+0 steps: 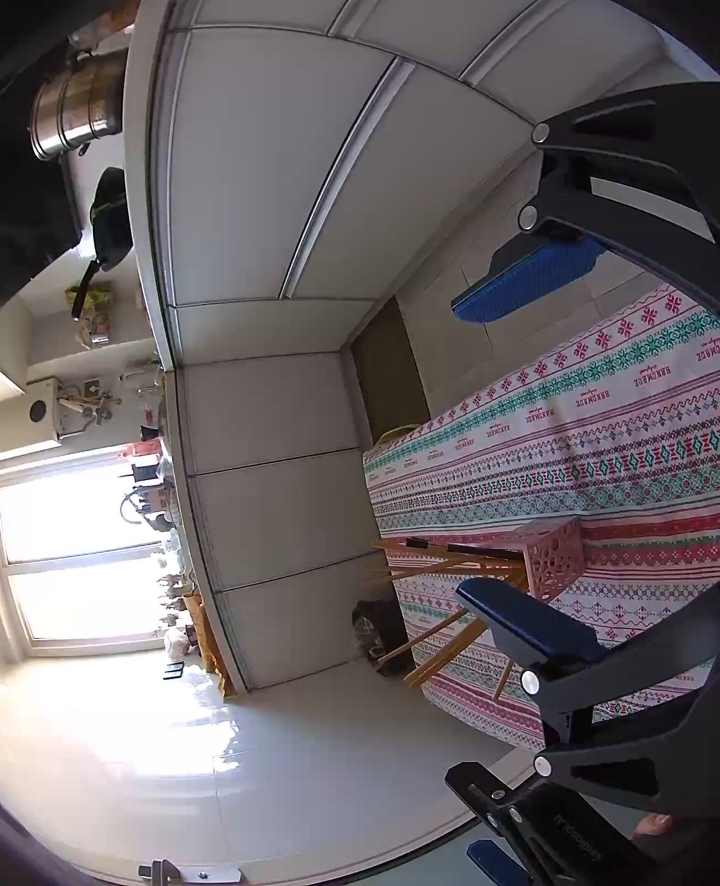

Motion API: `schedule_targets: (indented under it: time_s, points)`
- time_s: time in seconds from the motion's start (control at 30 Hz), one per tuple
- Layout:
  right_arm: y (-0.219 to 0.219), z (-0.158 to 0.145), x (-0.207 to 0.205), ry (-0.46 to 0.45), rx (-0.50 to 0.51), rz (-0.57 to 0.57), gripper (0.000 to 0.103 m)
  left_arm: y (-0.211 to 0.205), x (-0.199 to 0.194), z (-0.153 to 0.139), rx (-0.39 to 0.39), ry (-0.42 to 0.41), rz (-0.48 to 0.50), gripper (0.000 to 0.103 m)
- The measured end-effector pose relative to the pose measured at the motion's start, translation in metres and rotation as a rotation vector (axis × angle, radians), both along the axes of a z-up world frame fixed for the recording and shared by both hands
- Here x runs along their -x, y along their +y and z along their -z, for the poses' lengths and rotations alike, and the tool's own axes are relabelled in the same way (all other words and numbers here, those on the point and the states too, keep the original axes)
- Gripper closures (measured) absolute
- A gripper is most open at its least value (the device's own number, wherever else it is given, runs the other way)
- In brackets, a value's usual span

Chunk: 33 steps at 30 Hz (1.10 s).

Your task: Organize utensils

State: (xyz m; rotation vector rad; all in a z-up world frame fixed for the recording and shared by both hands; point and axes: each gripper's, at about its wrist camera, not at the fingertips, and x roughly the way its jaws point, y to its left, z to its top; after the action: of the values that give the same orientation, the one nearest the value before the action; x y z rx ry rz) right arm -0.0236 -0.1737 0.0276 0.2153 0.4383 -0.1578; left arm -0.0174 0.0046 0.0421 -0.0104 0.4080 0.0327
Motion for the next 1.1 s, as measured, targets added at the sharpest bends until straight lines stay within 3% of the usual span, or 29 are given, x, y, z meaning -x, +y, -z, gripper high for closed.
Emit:
schedule_targets:
  time_s: [0.23, 0.53, 1.03, 1.1]
  points:
    - [0.001, 0.003, -0.001, 0.010, 0.000, -0.008, 0.012, 0.003, -0.005, 0.004, 0.028, 0.038, 0.000, 0.007]
    - [-0.003, 0.004, -0.002, 0.018, -0.007, -0.013, 0.012, -0.006, -0.011, 0.011, -0.031, 0.109, -0.013, 0.007]
    - [-0.003, 0.006, -0.002, 0.026, -0.017, -0.016, 0.012, -0.006, -0.011, 0.011, -0.031, 0.095, -0.004, 0.007]
    - [-0.003, 0.006, -0.002, 0.027, -0.020, -0.016, 0.012, -0.006, -0.010, 0.011, -0.028, 0.093, 0.016, 0.015]
